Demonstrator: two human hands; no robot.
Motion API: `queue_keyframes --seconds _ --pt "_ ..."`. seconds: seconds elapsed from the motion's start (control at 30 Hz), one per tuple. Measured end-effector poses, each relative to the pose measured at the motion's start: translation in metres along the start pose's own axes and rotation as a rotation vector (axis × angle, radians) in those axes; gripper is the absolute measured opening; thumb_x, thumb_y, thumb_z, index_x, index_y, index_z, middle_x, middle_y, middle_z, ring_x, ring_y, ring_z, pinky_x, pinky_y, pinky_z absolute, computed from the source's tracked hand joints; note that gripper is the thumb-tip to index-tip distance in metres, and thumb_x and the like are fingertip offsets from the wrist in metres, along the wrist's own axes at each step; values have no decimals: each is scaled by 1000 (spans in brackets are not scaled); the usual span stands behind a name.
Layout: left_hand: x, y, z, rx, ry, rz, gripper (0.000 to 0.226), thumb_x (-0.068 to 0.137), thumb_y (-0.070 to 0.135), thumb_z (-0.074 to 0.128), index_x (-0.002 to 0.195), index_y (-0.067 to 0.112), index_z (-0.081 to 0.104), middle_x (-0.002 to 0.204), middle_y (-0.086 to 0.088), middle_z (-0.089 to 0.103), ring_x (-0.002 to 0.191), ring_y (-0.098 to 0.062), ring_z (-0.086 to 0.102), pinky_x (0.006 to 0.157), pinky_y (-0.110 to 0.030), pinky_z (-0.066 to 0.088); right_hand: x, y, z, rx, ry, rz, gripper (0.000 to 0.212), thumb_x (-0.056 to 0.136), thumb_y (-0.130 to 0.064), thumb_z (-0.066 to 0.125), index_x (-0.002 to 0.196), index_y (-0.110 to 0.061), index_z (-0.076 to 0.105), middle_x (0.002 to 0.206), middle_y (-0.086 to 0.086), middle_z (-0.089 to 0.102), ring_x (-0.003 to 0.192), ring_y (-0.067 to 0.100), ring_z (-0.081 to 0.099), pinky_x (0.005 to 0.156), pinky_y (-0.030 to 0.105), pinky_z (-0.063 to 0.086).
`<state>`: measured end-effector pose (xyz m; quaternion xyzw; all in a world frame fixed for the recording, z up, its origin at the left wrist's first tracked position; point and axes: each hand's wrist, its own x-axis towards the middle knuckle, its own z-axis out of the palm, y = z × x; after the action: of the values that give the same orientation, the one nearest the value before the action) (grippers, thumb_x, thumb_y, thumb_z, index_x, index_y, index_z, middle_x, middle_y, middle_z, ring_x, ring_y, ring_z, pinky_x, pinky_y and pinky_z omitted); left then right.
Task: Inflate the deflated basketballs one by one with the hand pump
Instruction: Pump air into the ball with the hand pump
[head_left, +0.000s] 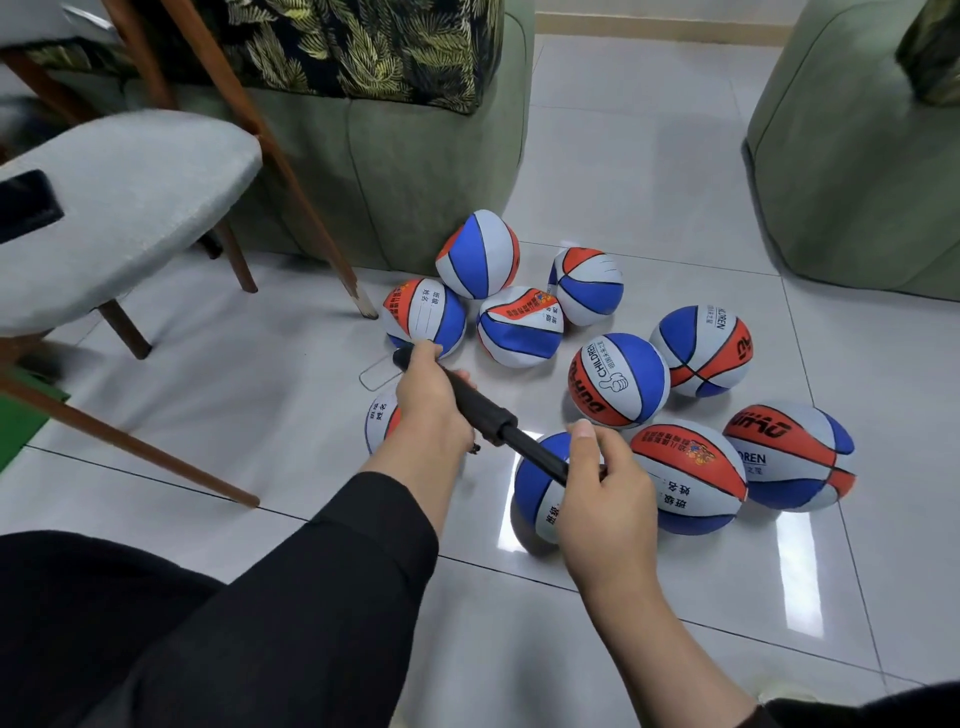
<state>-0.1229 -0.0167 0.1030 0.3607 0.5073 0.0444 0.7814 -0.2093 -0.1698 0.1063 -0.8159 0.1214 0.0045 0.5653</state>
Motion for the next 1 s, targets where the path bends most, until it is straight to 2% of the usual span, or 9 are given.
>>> queue_keyframes --seconds 0.07,0.2,0.27,0.37,0.53,0.67,0.73,0.83,1.0 --pt "-11 -15 4 0 -23 -11 21 86 35 68 93 18 60 57 4 58 59 -16 55 68 -31 50 3 1 3 -10 25 7 31 105 -44 42 93 -27 64 74 -5 65 82 18 61 79 43 53" --pt "-27 -42 9 25 -39 -28 22 92 35 64 89 14 60 50 3 56 59 -18 55 67 -31 49 4 1 9 -28 34 25 35 103 -45 39 95 -23 66 76 -5 67 84 23 62 81 46 52" --pt "-28 -43 9 34 -44 -35 23 92 35 63 85 14 59 51 2 56 59 -19 55 67 -31 49 4 1 11 -31 13 41 36 103 -46 39 97 -23 66 76 -5 66 84 22 62 80 44 52" --pt "-23 -36 8 66 -60 -38 23 92 37 64 91 14 60 60 0 58 62 -19 56 66 -31 49 3 -1 13 -40 -34 45 35 103 -49 41 96 -25 66 76 -6 65 83 19 62 78 42 51" --pt "-4 -9 3 12 -17 -26 21 88 34 68 98 17 60 73 -1 58 66 -17 55 63 -32 48 0 -1 3 9 -22 17 32 99 -53 43 83 -31 59 65 -11 57 69 11 54 67 34 44" --pt "6 5 -3 -2 7 4 21 88 32 68 99 16 61 66 0 59 64 -18 56 67 -31 52 -3 -1 0 6 -30 11 32 102 -50 44 86 -29 62 63 -12 61 63 11 56 66 36 49" --pt "-3 -6 2 16 -20 -4 22 88 36 68 97 17 62 61 2 59 62 -17 56 70 -32 51 -2 -1 1 14 13 5 31 104 -45 44 86 -29 64 68 -7 66 71 16 62 72 40 54" --pt "-20 -30 11 41 -42 3 23 91 38 65 95 15 61 53 4 57 59 -18 56 68 -32 51 1 1 4 0 44 22 35 105 -42 42 87 -23 65 71 -3 66 80 21 62 80 45 53" --pt "-27 -37 13 61 -47 24 24 91 40 64 98 17 64 57 1 59 62 -18 57 64 -30 50 4 -2 11 -16 -17 59 34 104 -45 40 93 -26 65 76 -9 65 85 19 62 78 40 49"
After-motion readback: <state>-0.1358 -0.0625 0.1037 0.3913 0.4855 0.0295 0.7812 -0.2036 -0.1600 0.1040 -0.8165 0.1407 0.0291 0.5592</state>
